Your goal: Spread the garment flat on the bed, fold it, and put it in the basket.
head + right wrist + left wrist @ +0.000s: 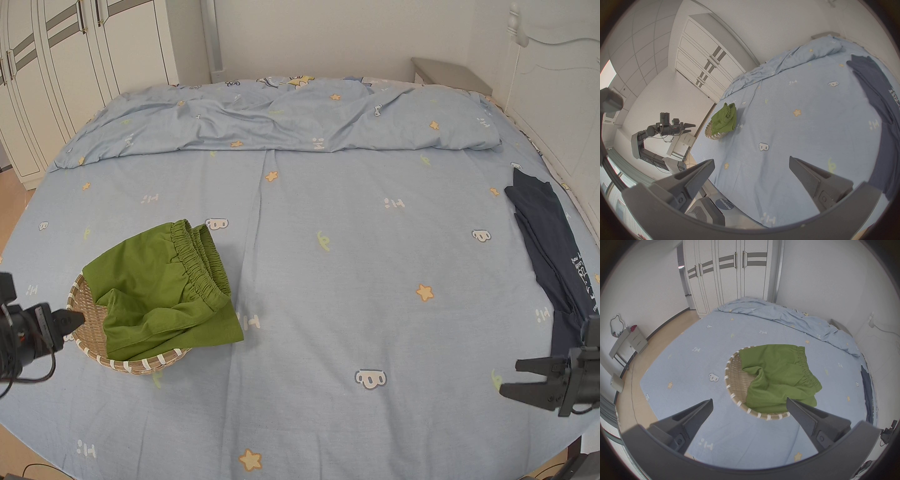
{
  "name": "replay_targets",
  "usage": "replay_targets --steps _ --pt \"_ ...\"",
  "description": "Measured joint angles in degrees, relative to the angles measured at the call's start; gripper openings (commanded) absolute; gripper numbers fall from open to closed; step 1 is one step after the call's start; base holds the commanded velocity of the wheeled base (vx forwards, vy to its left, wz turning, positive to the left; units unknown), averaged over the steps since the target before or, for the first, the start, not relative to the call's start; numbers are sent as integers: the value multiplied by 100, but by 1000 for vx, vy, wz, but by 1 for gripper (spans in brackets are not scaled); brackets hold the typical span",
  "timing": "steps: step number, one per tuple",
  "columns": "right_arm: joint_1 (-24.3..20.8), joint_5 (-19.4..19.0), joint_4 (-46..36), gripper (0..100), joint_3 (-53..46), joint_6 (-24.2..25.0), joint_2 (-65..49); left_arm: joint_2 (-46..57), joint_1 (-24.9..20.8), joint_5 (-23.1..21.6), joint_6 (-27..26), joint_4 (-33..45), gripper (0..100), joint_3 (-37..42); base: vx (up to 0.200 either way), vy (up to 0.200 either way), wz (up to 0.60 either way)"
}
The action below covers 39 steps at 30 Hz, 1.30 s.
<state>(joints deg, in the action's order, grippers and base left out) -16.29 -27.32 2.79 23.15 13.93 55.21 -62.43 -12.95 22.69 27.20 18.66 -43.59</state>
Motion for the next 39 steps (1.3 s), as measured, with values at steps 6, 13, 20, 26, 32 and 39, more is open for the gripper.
replay_targets --steps 6,13,20,26,32,39 --pt "193 59 -79 100 -675 -15 -1195 1430 149 156 66 -140 100 991 0 0 0" --pt "325 102 -547 100 -1081 27 -2482 3296 694 185 79 -211 100 2102 0 0 0" --pt "384 206 -1097 100 -1224 51 -3584 5027 1211 -68 66 -627 100 3098 0 0 0" --pt "411 447 -1300 100 -1301 32 -4345 5770 1274 -1161 -857 -1492 100 3825 0 0 0" --pt "422 1534 -1115 100 -1495 -611 -4747 6061 1279 -2141 -1818 -1837 100 4145 0 0 0" --pt "805 1985 -998 100 -1462 -1241 -4817 6155 1285 -2687 -2597 -1926 100 4250 0 0 0"
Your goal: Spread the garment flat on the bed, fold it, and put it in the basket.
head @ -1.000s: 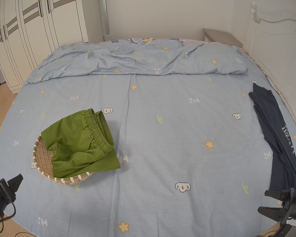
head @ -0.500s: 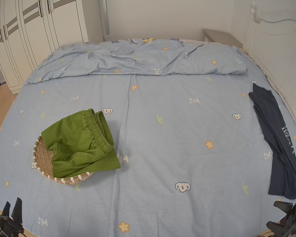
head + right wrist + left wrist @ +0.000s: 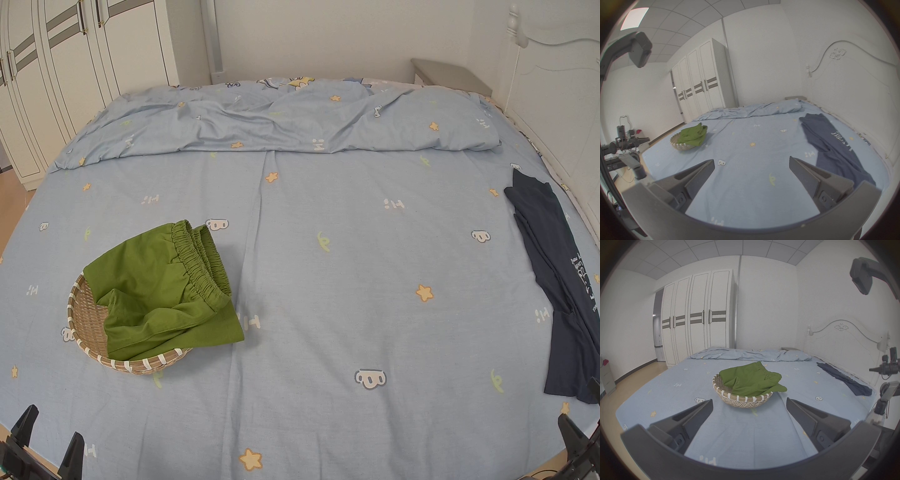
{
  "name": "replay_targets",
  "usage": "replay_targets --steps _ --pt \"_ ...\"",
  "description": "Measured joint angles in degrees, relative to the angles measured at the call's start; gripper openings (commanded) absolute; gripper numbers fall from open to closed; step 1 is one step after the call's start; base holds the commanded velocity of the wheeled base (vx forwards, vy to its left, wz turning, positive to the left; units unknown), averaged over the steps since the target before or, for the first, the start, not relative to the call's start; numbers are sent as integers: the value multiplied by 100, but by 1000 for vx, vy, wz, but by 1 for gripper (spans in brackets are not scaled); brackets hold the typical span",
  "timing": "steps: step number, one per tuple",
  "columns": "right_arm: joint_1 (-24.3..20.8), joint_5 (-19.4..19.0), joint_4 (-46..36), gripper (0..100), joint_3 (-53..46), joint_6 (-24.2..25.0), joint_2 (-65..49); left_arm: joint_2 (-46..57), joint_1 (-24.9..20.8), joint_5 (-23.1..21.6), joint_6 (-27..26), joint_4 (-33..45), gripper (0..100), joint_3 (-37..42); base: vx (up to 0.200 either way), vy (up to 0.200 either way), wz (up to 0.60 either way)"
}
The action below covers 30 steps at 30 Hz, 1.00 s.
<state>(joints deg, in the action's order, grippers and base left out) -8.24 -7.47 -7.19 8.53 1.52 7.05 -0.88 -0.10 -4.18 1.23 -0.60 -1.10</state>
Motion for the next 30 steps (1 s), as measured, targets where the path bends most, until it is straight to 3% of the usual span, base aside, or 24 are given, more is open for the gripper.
replay_targets --steps 6,10,16,23,30 --pt "887 -98 -194 100 362 -177 157 17 0 -82 -74 -16 100 9 0 0 0" --pt "1207 41 -104 100 221 -377 94 17 -9 63 111 78 100 9 0 0 0" --pt "1334 466 699 100 -501 -349 -22 17 -17 451 276 91 100 9 0 0 0" --pt "1369 655 618 100 -733 -261 -105 17 -17 429 -503 71 100 9 0 0 0" --pt "1384 747 724 100 -752 -148 -138 15 -17 386 -121 69 100 9 0 0 0"
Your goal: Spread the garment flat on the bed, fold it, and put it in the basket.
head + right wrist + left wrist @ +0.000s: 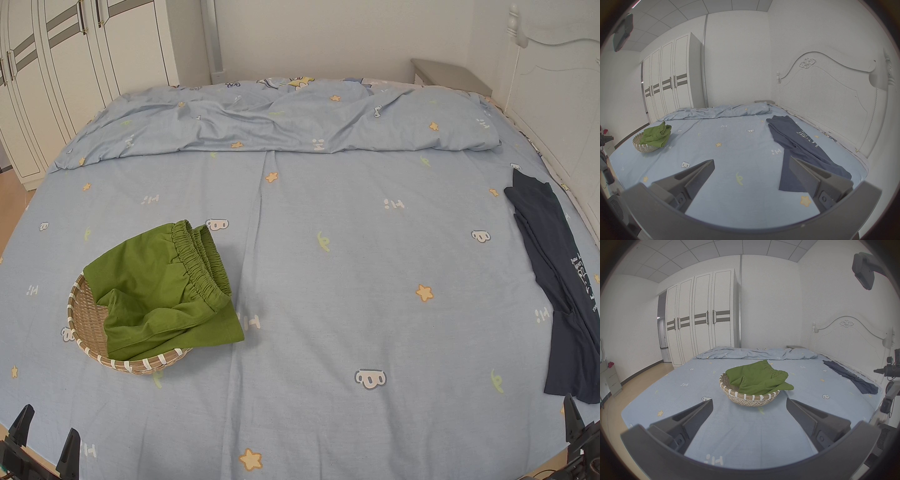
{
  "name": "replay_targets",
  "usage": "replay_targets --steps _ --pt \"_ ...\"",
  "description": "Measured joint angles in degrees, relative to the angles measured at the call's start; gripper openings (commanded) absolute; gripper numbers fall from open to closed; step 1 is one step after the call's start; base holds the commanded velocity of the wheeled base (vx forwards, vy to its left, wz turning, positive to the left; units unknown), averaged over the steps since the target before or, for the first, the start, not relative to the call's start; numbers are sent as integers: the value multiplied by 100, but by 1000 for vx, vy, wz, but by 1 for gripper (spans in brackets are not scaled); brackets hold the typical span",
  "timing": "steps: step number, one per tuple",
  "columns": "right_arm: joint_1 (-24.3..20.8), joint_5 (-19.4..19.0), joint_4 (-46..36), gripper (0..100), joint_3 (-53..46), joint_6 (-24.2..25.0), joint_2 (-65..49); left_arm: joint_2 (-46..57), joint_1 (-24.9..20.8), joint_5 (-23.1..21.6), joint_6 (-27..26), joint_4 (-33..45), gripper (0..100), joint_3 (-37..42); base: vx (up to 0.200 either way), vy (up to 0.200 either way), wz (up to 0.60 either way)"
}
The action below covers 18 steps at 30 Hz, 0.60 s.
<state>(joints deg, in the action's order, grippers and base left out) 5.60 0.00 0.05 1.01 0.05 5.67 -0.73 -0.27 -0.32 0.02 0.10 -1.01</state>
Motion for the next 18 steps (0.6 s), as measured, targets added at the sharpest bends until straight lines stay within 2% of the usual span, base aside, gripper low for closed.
replay_targets --steps 9,18 --pt "-144 -115 0 100 0 -65 -22 0 0 -12 -2 0 100 0 0 0 0" --pt "-1041 -60 13 100 0 -40 -72 -1 0 -15 -2 0 100 0 0 0 0"
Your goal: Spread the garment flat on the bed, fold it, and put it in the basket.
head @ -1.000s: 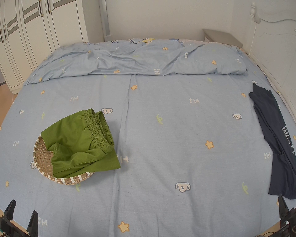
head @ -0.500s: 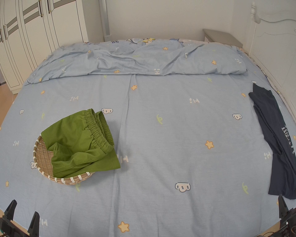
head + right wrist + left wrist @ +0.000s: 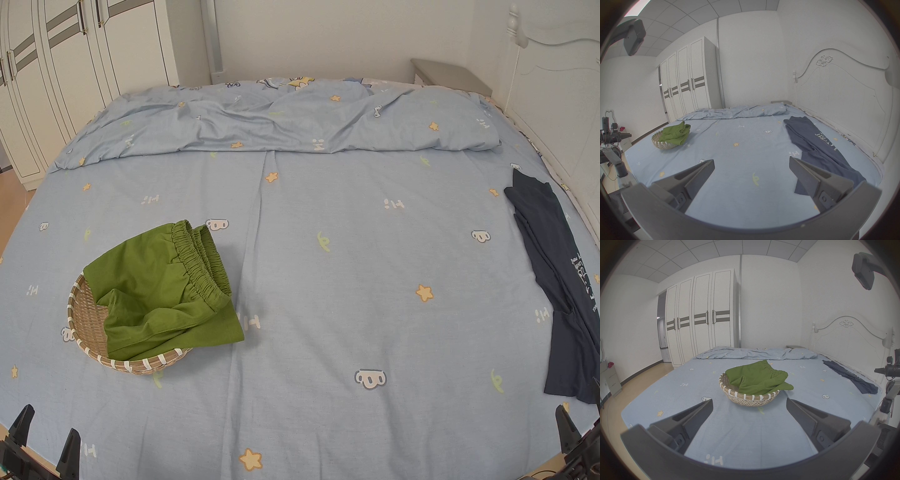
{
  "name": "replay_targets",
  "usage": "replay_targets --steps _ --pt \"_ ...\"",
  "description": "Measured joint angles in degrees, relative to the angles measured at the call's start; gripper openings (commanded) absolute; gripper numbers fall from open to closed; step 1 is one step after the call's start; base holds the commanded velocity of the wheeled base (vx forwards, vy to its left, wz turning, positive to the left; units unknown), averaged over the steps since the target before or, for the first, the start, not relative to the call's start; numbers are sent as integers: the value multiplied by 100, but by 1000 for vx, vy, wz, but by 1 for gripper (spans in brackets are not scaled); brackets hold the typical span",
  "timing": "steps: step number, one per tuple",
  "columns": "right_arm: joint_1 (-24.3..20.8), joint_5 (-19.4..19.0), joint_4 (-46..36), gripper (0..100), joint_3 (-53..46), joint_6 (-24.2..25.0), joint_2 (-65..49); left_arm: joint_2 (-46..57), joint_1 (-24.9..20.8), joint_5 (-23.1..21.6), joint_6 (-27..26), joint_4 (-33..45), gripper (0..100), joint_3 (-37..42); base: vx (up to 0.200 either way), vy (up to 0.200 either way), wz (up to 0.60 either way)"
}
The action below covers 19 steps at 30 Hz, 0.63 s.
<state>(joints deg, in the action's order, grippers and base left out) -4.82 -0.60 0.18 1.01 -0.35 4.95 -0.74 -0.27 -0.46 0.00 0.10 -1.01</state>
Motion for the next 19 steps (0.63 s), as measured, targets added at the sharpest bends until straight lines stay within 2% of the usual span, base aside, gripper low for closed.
replay_targets --steps 8,19 --pt "413 98 13 100 0 33 -283 0 0 0 5 0 100 0 0 0 0" --pt "492 91 26 100 0 35 -394 -2 0 -7 5 0 100 0 0 0 0"
